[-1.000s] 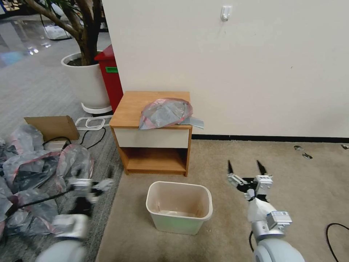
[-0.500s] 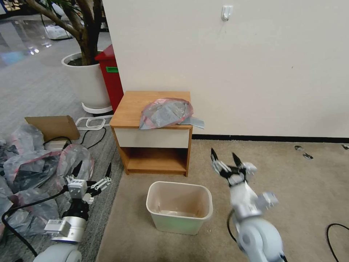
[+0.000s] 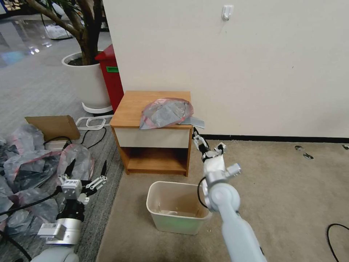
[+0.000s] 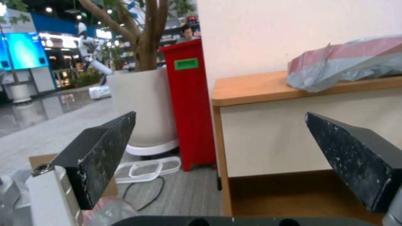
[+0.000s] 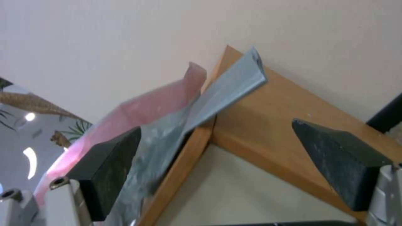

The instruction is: Pick up the garbage bag from the table and place it over the trash can.

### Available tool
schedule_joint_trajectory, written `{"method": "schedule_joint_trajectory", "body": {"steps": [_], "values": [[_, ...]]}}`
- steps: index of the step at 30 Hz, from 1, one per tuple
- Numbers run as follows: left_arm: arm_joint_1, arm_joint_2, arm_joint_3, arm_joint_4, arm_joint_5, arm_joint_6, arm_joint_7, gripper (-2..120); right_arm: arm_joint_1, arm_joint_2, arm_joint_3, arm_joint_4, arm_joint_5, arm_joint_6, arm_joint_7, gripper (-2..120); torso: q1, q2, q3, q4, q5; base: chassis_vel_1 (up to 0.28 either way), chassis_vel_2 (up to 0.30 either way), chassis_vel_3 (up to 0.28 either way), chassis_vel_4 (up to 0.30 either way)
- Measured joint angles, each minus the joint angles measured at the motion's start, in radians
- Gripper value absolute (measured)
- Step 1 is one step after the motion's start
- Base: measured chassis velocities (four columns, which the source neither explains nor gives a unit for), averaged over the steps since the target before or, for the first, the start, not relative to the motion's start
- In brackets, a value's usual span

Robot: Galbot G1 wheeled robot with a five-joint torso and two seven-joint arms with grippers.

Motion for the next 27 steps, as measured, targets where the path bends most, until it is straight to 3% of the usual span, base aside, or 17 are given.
{"method": "schedule_joint_trajectory", "body": {"steps": [12,15,18,27], "values": [[0.011,-0.023,0.011,0.018,0.032,-0.016,-0.016,100,0.099,0.006,0.005,-0.107,0.055,0.018,-0.016,89,0.0,0.0,0.0,-0.0001,0.0,0.0,0.0,0.0,0.0],[0.007,-0.03,0.019,0.019,0.041,-0.016,-0.018,100,0.134,0.008,0.0,-0.146,0.057,0.029,-0.022,82,0.0,0.0,0.0,-0.0001,0.0,0.0,0.0,0.0,0.0],[0.009,-0.032,0.016,0.027,0.044,-0.019,-0.02,100,0.159,0.006,-0.002,-0.172,0.056,0.035,-0.026,65,0.0,0.0,0.0,-0.0001,0.0001,0.0,0.0,0.0,0.0],[0.012,-0.028,0.005,0.037,0.043,-0.03,-0.026,100,0.172,0.012,-0.01,-0.193,0.046,0.049,-0.039,34,0.0,0.0,0.0,0.0,0.0001,0.0,0.0,0.0,0.0]]}}
